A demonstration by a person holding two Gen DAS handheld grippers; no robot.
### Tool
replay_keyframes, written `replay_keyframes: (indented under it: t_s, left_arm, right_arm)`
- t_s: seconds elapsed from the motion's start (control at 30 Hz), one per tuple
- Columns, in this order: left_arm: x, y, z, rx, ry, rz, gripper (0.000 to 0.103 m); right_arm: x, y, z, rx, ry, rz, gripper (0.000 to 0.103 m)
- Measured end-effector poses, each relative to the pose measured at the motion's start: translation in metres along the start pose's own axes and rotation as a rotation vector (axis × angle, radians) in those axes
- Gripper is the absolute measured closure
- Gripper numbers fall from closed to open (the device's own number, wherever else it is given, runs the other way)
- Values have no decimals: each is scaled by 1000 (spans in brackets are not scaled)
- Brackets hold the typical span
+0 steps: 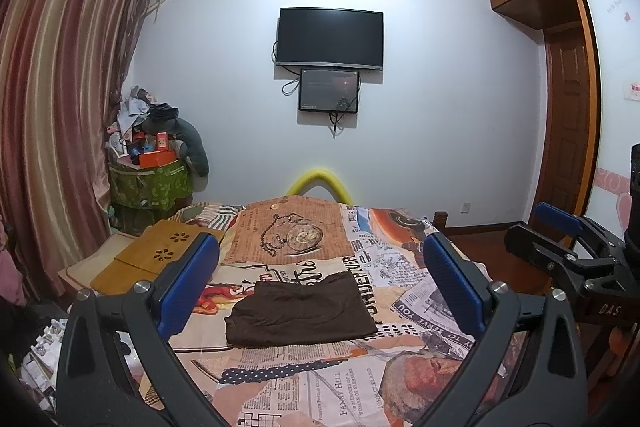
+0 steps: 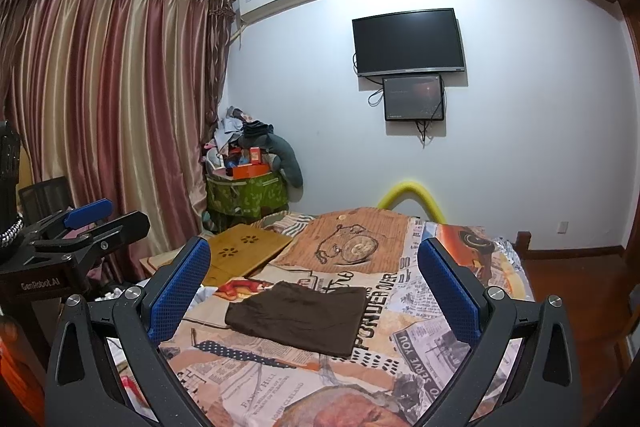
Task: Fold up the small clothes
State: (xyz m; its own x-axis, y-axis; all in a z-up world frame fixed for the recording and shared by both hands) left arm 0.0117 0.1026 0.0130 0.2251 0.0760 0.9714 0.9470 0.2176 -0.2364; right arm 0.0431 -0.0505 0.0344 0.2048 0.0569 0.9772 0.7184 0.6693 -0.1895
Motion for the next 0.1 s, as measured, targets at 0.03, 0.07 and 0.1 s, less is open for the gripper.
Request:
replay_keyframes:
  t_s: [0.03,0.07,0.1]
  left_arm:
    - [0,0,0,-1,2,0,0]
    - [0,0,-1,-2,4,-1,0]
    - [-1,0,-1,-1,4,-1,0]
  right_arm:
    - [0,1,0,0,1,2,0]
    - [0,1,1,0,1,3,0]
    - [-1,2,0,1,1,3,0]
Point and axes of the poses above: each gripper's, at about its wrist camera, not at the fingertips, and y roughly the way its jaws point, z to its left, x to its top, the point moved 3 cm from there along y, roughly the way its jaws point, and after that the axes turned 5 degrees about x, right-handed, at the moved point
